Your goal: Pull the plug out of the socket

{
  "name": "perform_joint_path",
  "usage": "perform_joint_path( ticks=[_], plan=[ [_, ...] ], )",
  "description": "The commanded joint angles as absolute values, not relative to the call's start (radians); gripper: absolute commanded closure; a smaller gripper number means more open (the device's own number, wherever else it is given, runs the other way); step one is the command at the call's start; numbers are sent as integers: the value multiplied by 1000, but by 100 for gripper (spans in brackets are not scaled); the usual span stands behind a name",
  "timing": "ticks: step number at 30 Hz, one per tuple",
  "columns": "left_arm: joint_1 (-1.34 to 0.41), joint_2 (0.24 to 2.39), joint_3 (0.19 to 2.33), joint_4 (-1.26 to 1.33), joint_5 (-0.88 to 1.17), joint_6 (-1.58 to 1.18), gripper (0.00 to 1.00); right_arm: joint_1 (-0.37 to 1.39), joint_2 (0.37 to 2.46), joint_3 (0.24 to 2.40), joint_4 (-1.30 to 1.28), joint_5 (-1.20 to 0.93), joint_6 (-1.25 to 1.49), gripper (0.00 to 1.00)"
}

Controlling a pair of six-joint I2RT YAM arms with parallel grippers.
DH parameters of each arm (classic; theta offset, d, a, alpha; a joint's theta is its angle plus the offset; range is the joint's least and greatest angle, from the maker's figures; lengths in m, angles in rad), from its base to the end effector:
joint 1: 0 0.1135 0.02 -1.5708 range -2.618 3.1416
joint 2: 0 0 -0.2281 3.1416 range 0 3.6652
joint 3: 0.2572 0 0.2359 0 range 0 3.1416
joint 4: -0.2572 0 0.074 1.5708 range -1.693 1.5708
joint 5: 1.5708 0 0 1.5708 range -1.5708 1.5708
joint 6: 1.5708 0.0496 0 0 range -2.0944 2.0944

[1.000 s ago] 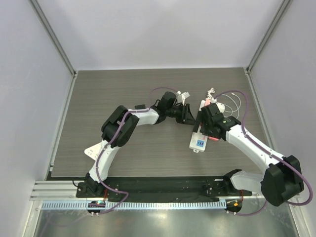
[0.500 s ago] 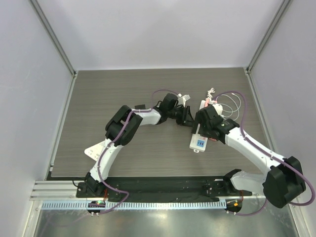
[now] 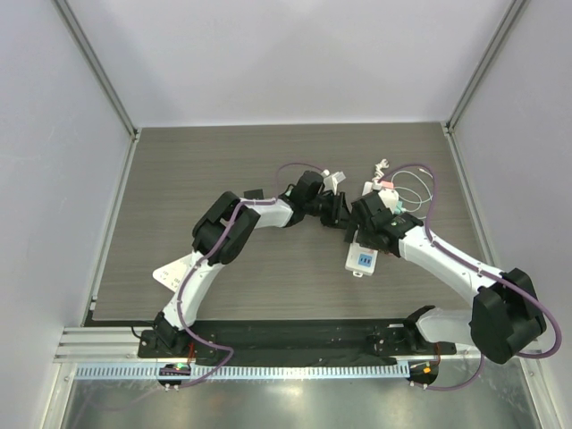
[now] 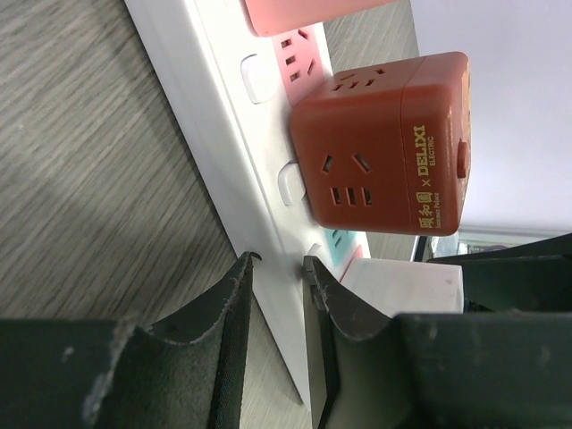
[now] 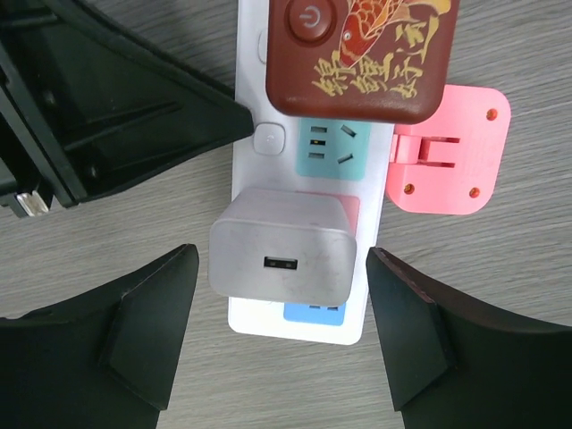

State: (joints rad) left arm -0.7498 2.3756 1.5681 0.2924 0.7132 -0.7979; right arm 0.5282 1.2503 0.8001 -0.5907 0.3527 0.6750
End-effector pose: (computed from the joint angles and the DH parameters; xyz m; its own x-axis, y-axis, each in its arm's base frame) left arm 0.3310 -0.3526 0.0933 -0.9190 0.1160 -0.3769 0.3927 0.3558 -0.8480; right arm 0.2164 0.1065 0.1807 -0.7831 0.2220 -0.5809 0.2142 0.9732 0.0832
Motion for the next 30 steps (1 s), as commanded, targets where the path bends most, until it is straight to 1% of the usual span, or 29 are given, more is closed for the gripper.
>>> perform_joint_path(
  ticks=[1,8,23,27,30],
  plan=[
    [-788,2368,1516,279,666,-770,72,534,1239,802,-568,426,681,20],
    [-795,2353,1503,278,641,-769,73,534,1221,808,-584,437,681,28],
    [-796,2362,1508,276,644,-782,75,534,1269,815,-591,483,672,29],
    [-798,2367,1512,276,644,-790,75,534,1278,818,-591,495,673,34],
    [-796,2373,1517,276,649,-795,75,534,1290,825,-591,506,673,34]
  ],
)
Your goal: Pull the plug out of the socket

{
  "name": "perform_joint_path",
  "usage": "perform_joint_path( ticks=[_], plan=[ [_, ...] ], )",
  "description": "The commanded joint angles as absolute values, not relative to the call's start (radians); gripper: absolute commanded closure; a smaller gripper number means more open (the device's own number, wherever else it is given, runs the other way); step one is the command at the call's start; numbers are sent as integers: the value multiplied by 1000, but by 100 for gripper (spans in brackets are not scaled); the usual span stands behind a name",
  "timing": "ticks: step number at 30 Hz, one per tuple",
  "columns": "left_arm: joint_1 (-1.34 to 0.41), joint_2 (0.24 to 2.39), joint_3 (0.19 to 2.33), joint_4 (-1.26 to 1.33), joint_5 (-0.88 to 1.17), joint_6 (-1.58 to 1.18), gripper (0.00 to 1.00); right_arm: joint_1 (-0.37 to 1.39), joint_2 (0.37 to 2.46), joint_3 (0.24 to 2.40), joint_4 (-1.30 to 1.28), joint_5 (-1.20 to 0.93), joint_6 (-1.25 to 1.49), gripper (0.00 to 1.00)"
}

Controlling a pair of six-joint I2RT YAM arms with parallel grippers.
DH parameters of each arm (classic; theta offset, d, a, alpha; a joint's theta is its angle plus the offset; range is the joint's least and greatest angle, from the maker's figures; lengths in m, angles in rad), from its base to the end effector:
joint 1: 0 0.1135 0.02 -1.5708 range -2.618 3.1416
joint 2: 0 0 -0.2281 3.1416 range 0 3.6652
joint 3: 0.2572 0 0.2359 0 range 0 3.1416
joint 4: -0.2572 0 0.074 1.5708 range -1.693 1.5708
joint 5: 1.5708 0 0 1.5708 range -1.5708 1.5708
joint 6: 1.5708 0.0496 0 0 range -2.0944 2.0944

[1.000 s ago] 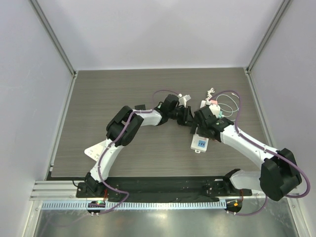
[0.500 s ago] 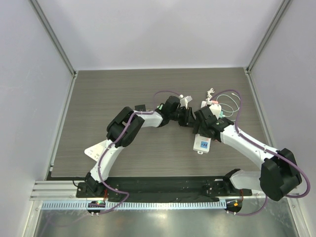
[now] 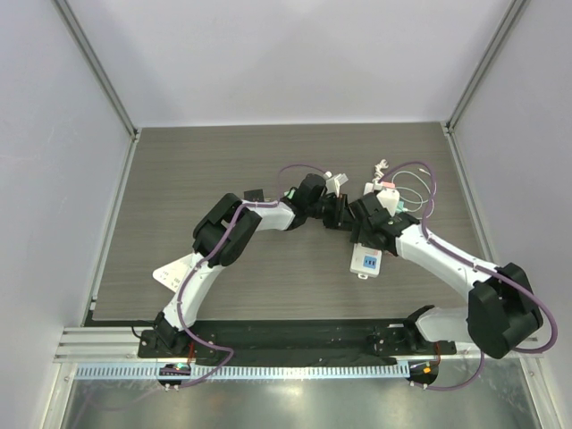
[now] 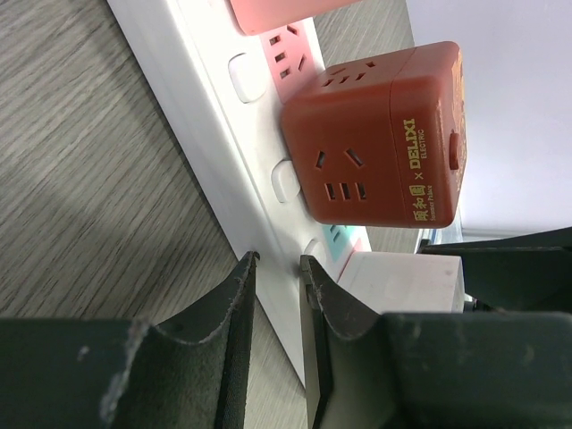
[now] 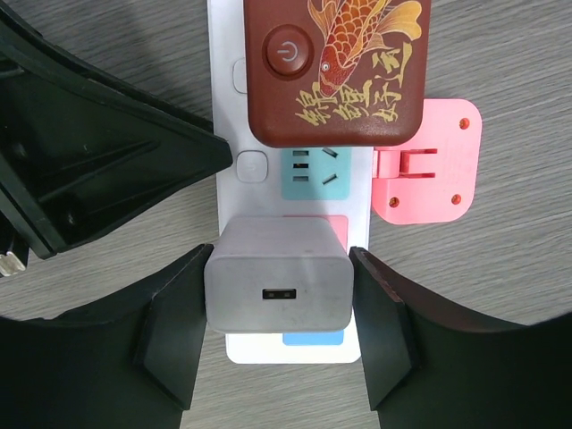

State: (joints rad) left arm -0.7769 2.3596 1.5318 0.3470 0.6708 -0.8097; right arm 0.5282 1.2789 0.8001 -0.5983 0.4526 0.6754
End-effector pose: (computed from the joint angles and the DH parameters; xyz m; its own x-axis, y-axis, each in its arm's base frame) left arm 0.3210 -0.3588 0.0946 -0.9097 0.0990 -0.4034 0.4110 0.3535 -0.8403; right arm 0.2188 0.1026 0.1757 -0.7651 0.2046 -0.6106 0.2615 0.9652 -0.0043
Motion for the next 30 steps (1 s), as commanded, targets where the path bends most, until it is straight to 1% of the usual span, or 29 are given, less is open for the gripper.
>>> perform_joint_path(
  ticks=[1,3,5,6,8,9,11,12,13,19,30],
  plan=[
    [-798,2376,1519,278,653,-796,75,534,1299,828,-589,508,673,35],
    [-798,2379,1520,278,653,-798,75,534,1307,836,-589,505,673,36],
    [-798,2379,1522,278,653,-799,75,532,1318,838,-589,499,672,41],
    [-798,2381,1523,278,652,-799,75,534,1319,842,-589,496,670,47],
    [-798,2384,1526,275,657,-804,75,534,1318,847,-589,473,672,55],
    [-798,2385,1529,273,661,-804,75,532,1316,850,-591,468,655,70],
    [-799,2387,1529,273,661,-805,76,534,1302,871,-609,472,657,81],
    [-799,2385,1529,272,663,-805,76,534,1296,883,-611,476,658,92],
    [-799,2384,1531,273,661,-805,76,534,1289,888,-614,474,658,98],
    [-811,2388,1557,216,638,-764,77,534,1221,922,-630,498,684,99],
    [-815,2378,1566,210,656,-755,77,534,1204,986,-676,511,686,99]
  ],
)
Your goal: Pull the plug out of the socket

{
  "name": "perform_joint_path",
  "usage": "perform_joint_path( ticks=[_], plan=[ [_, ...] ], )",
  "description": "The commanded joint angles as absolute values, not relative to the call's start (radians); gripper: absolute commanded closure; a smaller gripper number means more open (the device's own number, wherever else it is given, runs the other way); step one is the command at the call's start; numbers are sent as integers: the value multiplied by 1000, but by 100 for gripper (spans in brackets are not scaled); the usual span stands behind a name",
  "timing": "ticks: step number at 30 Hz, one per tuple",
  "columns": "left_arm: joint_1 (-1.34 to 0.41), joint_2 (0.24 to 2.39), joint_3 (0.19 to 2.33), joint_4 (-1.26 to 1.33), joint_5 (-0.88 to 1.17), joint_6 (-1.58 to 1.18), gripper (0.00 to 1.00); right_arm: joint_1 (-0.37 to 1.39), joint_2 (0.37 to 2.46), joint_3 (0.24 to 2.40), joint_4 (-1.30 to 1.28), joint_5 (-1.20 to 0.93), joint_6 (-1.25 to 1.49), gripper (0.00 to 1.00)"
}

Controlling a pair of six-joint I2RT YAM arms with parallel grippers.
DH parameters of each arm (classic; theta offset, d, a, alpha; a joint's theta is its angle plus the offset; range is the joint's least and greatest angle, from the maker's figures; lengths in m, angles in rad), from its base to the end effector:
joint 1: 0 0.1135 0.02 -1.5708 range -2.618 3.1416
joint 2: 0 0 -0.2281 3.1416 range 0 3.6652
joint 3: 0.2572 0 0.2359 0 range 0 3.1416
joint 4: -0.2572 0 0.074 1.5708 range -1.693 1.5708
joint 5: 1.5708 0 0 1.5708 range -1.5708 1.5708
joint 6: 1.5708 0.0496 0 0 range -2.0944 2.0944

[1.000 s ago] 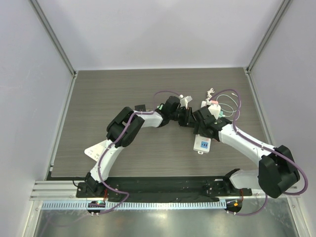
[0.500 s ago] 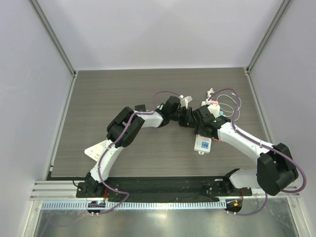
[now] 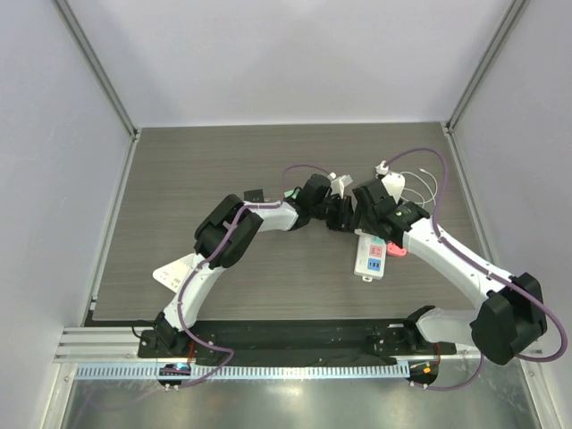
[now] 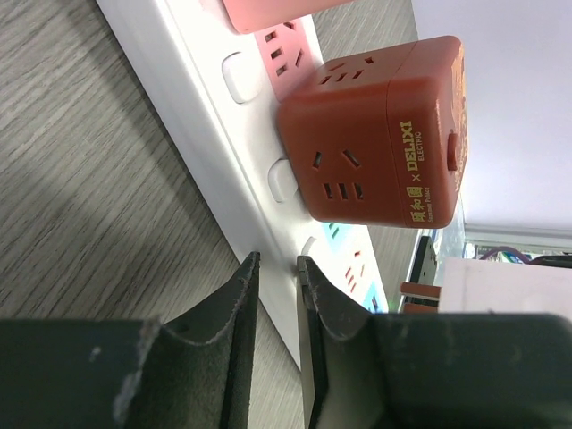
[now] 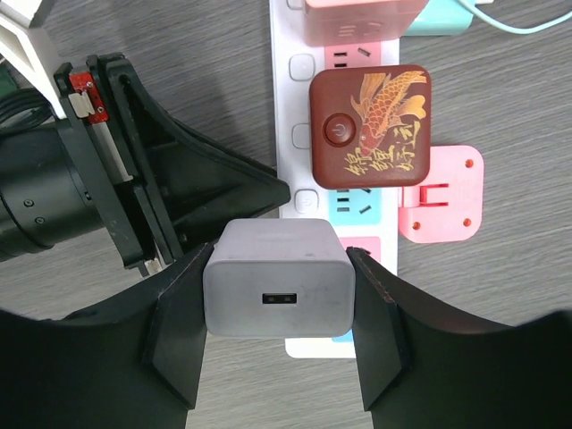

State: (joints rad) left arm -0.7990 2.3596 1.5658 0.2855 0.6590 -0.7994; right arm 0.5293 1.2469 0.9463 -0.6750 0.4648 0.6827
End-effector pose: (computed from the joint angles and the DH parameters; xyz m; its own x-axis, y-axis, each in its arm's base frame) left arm 0.3154 -0.3677 0.0985 -0.9103 0.1227 -0.3953 0.4117 0.3672 -0.8341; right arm 0.2265 0.1068 0.2215 -0.7024 0.2425 -0.6692 0.2690 0.9609 0.0657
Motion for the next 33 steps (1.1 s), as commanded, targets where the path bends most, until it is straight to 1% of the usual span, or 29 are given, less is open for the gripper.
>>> perform_joint_path(
  ticks=[1,6,9,13,14,16,17,18,20,22,23,25,26,28,30,32,33],
  plan=[
    [-815,2373,1566,222,664,-753,76,534,1195,986,-689,512,684,99],
    [-796,2297,1516,288,689,-752,72,534,1123,953,-695,448,654,99],
    [-766,2208,1468,359,677,-755,68,534,1101,928,-698,413,666,99],
    [-697,2109,1393,419,657,-762,54,534,1095,920,-689,373,672,99],
    [-677,2062,1367,435,657,-765,48,534,1094,925,-684,356,670,99],
    [-605,2010,1271,516,676,-790,45,534,1123,942,-672,338,670,99],
    [-551,1982,1232,547,678,-799,44,534,1147,966,-669,330,667,99],
    [-526,1918,1194,578,677,-811,43,534,1172,980,-663,316,664,99],
    [-479,1863,1094,635,664,-805,40,534,1265,1012,-646,304,652,99],
    [-427,1778,1007,652,632,-769,39,534,1340,1063,-620,260,629,99],
    [-414,1751,982,653,582,-753,37,531,1418,1089,-620,236,588,99],
    [-393,1694,916,655,525,-707,36,509,1514,1192,-636,148,548,99],
    [-391,1683,902,657,476,-694,35,500,1593,1256,-637,121,510,99],
    [-393,1668,881,661,450,-670,35,454,1662,1323,-649,21,476,99],
    [-390,1667,868,670,413,-667,35,422,1773,1445,-676,-49,425,99],
    [-387,1664,854,675,388,-666,35,397,1860,1549,-757,-86,375,97],
    [-387,1660,850,663,362,-666,35,397,1950,1674,-835,-83,336,96]
  ],
)
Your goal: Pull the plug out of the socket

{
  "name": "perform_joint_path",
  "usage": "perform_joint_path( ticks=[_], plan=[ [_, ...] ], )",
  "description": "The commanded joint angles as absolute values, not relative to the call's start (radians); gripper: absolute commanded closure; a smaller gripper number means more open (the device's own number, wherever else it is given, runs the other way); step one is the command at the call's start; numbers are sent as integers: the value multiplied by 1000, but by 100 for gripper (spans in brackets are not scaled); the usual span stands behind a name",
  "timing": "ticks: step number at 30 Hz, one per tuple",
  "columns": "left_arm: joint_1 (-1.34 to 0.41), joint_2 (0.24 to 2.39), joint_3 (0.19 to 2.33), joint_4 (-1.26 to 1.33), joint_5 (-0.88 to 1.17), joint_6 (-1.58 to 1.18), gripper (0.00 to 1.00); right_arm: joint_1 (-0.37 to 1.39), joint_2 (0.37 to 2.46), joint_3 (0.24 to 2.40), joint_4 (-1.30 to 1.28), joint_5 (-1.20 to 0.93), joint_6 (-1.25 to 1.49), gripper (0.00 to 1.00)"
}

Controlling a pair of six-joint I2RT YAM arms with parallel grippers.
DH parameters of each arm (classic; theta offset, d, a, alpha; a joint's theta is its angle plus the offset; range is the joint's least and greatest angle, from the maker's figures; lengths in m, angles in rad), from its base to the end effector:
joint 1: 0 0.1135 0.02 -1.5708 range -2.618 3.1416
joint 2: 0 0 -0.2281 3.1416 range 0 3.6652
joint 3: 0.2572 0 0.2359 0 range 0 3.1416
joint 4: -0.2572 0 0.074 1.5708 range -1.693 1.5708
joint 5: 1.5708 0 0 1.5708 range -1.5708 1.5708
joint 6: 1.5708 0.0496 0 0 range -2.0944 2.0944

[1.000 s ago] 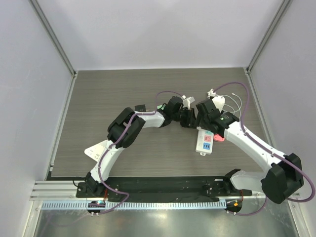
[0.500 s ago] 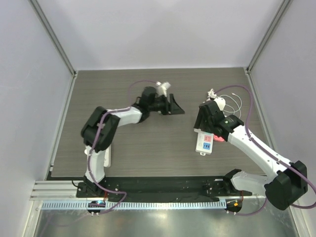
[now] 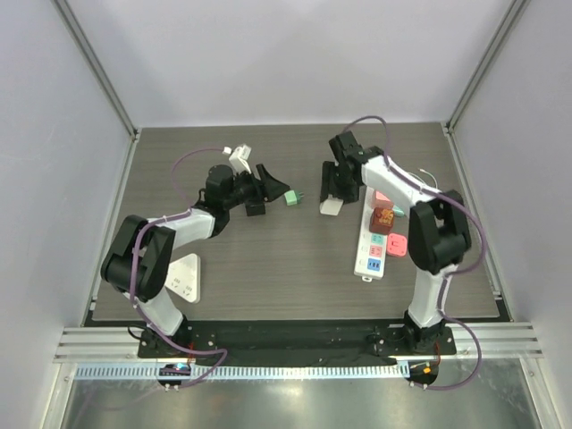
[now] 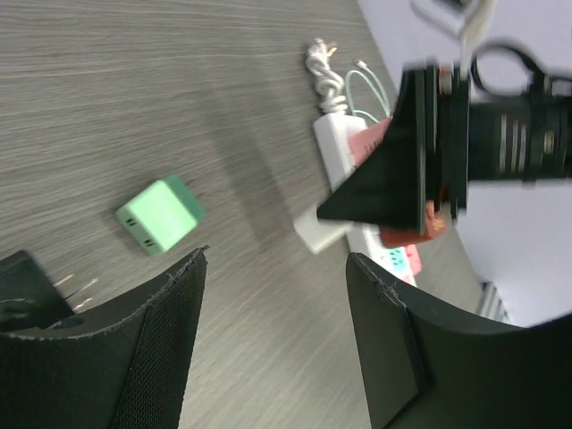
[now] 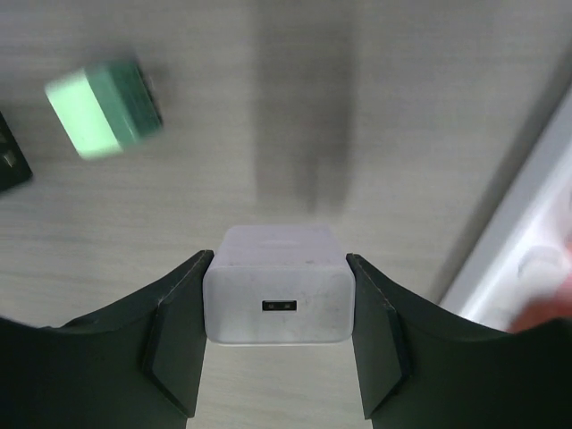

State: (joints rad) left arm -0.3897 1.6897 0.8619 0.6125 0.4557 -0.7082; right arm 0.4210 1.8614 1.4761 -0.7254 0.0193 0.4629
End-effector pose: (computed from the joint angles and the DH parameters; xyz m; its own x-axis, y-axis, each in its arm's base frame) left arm 0.3260 -0.1575 0.1872 -0.6307 -0.3724 -0.6808 0.4326 0.5596 -0.7069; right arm 0.3419 0.1521 0.1912 -0.9107 0.0814 -0.4050 0.0066 0.9831 0.1828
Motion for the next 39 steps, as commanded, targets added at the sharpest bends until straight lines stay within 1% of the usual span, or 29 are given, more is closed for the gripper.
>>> perform_joint_path(
  ticks=[1,2,3,6,9,13,18,20,21,23,24,26,27,29,31,32,33,34,36,38,39],
  plan=[
    [-385,1657,848,657,357,-660,35,397,1988,1730,-865,-93,327,94],
    [-385,1648,848,650,353,-652,35,397,2020,1817,-882,-132,318,93],
    [-385,1644,845,646,348,-650,35,397,2083,1856,-920,-150,313,92],
    [-385,1629,831,658,342,-647,35,400,2176,1974,-985,-181,305,91],
    [-385,1606,818,661,325,-635,35,405,2216,2020,-1002,-206,299,89],
    [-385,1565,795,657,298,-615,35,417,2278,2065,-1011,-187,305,86],
    [-385,1575,795,666,301,-620,35,426,2322,2100,-1016,-152,311,85],
    [-385,1580,798,663,301,-620,36,426,2336,2106,-1009,-143,311,82],
    [-385,1580,798,663,302,-620,36,428,2341,2106,-1005,-143,313,76],
    [-385,1580,799,663,302,-621,36,426,2347,2106,-990,-138,319,68],
    [-385,1582,799,663,305,-623,36,426,2347,2109,-988,-132,322,61],
    [-385,1588,801,664,307,-626,36,426,2352,2112,-982,-121,327,58],
    [-385,1591,802,664,310,-626,36,426,2353,2112,-980,-121,327,52],
    [-385,1595,805,664,311,-629,36,426,2355,2114,-977,-124,324,48],
    [-385,1597,807,664,314,-630,36,426,2361,2118,-976,-126,321,35],
    [-385,1600,808,664,314,-630,36,426,2359,2118,-974,-124,321,34],
    [-385,1600,808,666,316,-634,36,426,2355,2120,-974,-124,319,27],
    [-385,1601,810,664,322,-635,36,426,2352,2120,-973,-127,316,26],
    [-385,1612,816,666,334,-643,36,426,2339,2114,-956,-117,313,15],
    [-385,1621,819,678,351,-650,36,426,2313,2097,-925,-117,314,9],
    [-385,1624,819,680,356,-656,36,426,2309,2098,-922,-121,313,9]
  ],
)
